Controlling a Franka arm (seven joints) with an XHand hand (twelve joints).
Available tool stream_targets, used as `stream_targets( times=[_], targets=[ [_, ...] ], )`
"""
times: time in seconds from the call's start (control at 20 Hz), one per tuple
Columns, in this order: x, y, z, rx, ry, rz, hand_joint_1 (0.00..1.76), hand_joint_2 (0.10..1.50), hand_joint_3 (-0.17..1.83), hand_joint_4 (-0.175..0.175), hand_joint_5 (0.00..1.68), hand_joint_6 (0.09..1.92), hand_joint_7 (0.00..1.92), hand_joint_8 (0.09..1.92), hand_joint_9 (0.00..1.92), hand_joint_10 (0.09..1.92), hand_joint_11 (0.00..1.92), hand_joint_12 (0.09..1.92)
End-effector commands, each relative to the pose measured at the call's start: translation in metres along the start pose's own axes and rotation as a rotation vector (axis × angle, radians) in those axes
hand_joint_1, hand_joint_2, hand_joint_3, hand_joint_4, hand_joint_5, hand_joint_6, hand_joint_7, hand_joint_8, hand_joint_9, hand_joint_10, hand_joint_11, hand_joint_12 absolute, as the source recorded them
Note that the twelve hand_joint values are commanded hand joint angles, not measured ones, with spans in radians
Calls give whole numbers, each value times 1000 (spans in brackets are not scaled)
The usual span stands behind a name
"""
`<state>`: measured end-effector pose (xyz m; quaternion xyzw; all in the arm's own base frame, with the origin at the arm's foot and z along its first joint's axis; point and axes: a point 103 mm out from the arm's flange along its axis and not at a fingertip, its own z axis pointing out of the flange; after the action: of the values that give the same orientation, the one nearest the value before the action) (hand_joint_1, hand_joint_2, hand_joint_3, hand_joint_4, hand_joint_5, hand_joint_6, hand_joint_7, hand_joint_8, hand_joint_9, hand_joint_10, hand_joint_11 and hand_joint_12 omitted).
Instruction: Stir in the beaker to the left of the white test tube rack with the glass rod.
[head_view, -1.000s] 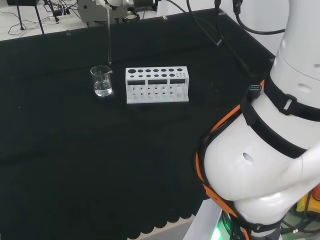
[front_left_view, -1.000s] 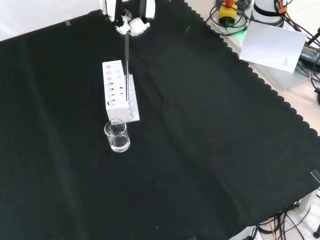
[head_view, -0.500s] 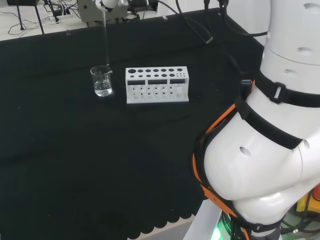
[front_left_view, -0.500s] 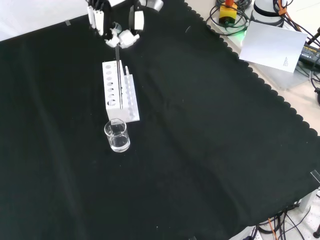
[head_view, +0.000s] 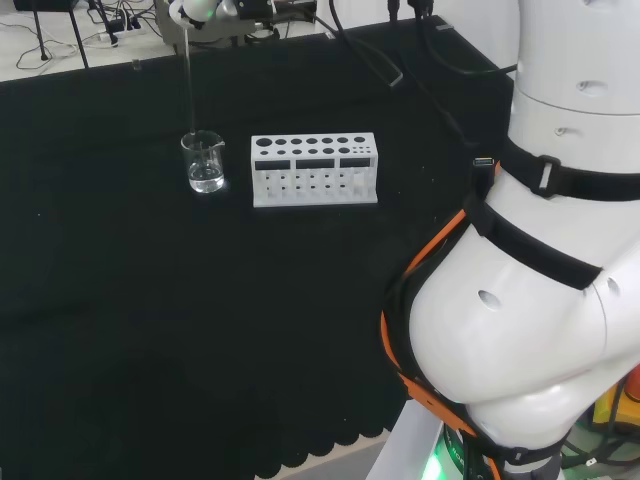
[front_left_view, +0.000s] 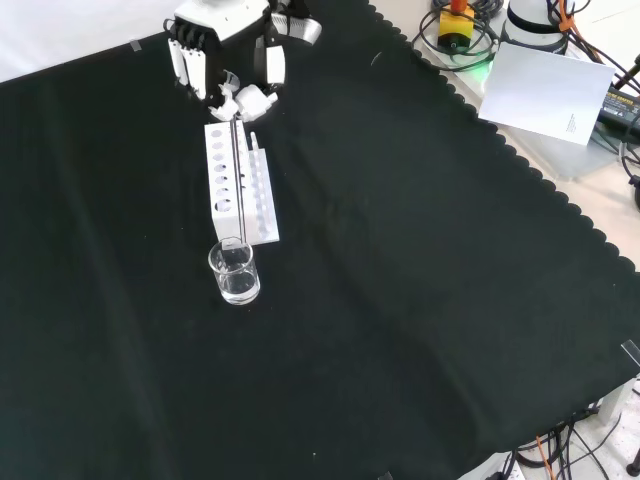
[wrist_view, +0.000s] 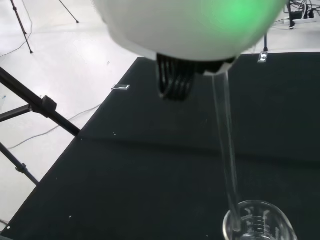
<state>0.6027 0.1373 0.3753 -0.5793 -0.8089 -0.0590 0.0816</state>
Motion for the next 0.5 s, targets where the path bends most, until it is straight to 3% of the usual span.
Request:
stream_targets(
  times=[0.05, 0.5],
  targets=[
    [0, 5, 5, 8, 6, -13, 1337, 407, 1111, -175, 1231, 805, 1410, 877, 1773, 653, 1376, 962],
    [-11, 12, 11, 17, 13, -10, 1337, 407, 1110, -175, 1232, 804, 1410, 876, 1774, 652, 1376, 962]
  ],
)
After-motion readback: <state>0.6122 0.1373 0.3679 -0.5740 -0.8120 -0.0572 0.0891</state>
